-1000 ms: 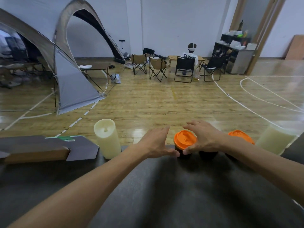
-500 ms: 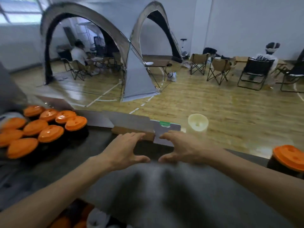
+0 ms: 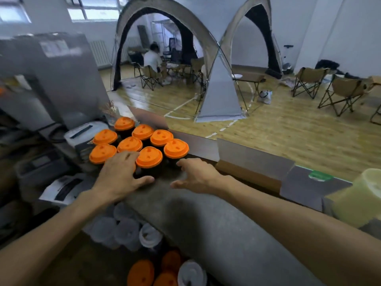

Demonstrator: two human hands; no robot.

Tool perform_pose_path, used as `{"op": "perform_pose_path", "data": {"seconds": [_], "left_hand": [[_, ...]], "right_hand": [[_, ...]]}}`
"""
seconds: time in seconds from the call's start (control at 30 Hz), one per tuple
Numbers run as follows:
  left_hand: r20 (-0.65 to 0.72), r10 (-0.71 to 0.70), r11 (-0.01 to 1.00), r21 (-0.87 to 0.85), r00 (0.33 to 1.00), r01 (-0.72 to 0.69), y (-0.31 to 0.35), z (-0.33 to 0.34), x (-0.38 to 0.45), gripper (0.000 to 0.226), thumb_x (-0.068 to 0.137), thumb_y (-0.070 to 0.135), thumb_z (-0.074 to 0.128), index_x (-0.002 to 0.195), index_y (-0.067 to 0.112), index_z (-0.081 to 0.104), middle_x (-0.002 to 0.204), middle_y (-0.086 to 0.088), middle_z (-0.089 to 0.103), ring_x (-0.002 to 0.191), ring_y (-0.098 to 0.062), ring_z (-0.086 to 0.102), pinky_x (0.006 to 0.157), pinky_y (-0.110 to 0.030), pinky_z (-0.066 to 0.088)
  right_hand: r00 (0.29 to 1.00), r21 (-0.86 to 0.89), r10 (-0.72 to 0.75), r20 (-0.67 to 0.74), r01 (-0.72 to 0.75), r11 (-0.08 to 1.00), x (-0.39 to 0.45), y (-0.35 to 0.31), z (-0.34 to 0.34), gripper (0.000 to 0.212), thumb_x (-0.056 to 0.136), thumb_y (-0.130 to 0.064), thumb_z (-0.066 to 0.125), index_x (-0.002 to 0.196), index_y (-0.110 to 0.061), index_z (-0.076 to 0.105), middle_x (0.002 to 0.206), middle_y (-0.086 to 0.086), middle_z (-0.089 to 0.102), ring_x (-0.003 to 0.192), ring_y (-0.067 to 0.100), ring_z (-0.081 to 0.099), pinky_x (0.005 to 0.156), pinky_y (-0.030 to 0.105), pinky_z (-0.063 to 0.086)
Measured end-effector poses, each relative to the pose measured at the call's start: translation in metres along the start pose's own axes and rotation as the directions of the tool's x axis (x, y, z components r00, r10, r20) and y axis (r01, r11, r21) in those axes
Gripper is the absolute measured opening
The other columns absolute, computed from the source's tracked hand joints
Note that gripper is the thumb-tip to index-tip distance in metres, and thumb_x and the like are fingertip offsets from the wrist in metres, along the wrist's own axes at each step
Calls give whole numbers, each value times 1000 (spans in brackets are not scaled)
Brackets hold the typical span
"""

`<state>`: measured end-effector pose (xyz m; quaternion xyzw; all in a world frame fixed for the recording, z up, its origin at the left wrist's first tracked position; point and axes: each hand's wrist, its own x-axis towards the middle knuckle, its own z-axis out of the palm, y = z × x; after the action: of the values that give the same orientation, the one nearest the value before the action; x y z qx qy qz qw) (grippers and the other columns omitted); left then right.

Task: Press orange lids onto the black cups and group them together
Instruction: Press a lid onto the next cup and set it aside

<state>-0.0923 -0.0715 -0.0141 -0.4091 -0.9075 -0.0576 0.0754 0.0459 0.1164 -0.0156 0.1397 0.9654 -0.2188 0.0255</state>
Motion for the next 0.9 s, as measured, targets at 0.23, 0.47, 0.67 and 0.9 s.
{"op": "perform_pose_path", "data": {"seconds": [0.23,0.47,0.67,0.9], "left_hand": [[73,-304,951,71,950,300,-74,14,-5,114,61,91,56,141,11,44,136,-17,55,121,-36,55,94,-48,46],[206,-368,891,-200,907,407,-84,37,4,116,45,99,56,126,17,52,127,-9,63,113,-31,61,92,-50,51],[246,-295,856,-362,923,370,-76,25,-7,92,51,75,80,123,24,54,123,1,64,110,-21,61,92,-46,52],[345,89,864,-494,934,100,-23,2,-34,99,63,48,90,146,29,40,136,16,52,123,-2,49,99,-21,38]], "right_hand": [[993,-27,-107,43,108,994,63,-68,34,56,85,-54,70,123,-16,56,117,7,65,104,29,62,79,43,53],[990,-41,-119,78,123,992,79,-84,45,42,89,-43,70,118,-15,58,112,6,65,98,26,62,72,38,54],[994,-11,-87,59,88,996,65,-72,35,54,88,-42,72,132,-16,55,122,7,65,108,27,63,81,40,55],[961,79,-125,246,109,991,16,-37,10,98,77,-46,82,154,-24,27,151,4,46,136,27,45,109,47,41]]}}
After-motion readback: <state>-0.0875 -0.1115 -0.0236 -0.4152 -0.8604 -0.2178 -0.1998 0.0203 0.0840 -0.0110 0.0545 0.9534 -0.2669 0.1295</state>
